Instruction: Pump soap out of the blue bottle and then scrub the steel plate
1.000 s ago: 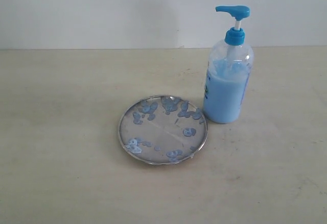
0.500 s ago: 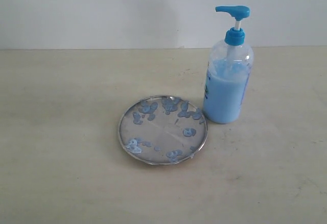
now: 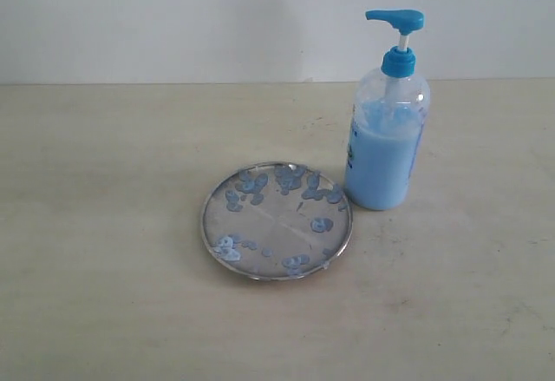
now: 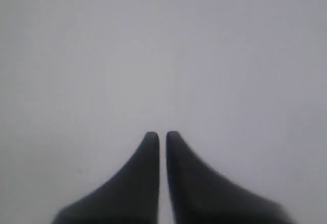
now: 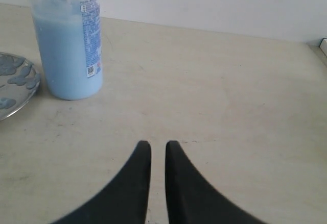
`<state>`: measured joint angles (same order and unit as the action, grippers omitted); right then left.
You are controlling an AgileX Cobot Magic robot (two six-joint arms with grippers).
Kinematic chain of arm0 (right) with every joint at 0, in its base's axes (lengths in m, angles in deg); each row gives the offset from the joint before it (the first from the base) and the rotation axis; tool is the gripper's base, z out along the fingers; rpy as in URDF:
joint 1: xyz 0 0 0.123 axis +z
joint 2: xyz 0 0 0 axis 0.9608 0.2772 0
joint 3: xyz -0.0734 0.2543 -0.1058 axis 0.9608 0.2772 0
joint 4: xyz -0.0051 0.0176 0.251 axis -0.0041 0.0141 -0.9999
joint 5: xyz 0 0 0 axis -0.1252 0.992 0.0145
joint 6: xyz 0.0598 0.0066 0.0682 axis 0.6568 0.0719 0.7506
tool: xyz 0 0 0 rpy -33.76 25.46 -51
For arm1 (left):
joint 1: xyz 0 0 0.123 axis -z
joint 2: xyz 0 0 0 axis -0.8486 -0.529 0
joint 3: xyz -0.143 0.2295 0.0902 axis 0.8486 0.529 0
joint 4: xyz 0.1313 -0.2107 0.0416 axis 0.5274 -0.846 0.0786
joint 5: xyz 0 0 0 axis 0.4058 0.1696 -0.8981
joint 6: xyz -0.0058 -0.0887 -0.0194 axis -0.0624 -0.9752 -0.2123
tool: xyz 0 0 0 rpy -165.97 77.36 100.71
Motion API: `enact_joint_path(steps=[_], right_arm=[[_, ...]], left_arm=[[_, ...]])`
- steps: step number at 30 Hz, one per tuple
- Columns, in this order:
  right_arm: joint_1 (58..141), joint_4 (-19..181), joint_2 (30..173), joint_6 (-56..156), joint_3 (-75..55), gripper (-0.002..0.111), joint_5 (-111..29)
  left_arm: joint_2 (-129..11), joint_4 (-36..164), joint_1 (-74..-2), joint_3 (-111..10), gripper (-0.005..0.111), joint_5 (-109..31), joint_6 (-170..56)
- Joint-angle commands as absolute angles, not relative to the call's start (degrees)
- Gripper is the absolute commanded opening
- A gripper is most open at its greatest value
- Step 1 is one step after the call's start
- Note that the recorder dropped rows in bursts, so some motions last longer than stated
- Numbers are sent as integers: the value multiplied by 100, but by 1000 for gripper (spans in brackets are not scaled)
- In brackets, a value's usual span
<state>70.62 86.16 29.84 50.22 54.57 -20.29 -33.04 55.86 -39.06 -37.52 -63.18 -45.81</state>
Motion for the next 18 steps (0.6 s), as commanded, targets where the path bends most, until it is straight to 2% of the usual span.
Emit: enact_joint_path(steps=[1,5,7,12,18], right_arm=[[7047,8589,2958,5034,5458,1,-2036],[7047,8589,2958,5034,5458,1,-2036],[7047,8589,2958,5034,5458,1,-2036],[7047,8589,2958,5034,5458,1,-2036],[7047,8589,2958,5034,5458,1,-2036]], left_arm=[[-5817,6670,-3775,-5458,4,-2229,-5872],[-7509,5762,-3753,-5787,4,546,-5262],[-8238,5460,-3753,-5787,4,1331,-4885],[-9729,4982,-3753,-5787,4,2425,-5385],[-10160,3618,-3753,-6149,4,2544,-4298]])
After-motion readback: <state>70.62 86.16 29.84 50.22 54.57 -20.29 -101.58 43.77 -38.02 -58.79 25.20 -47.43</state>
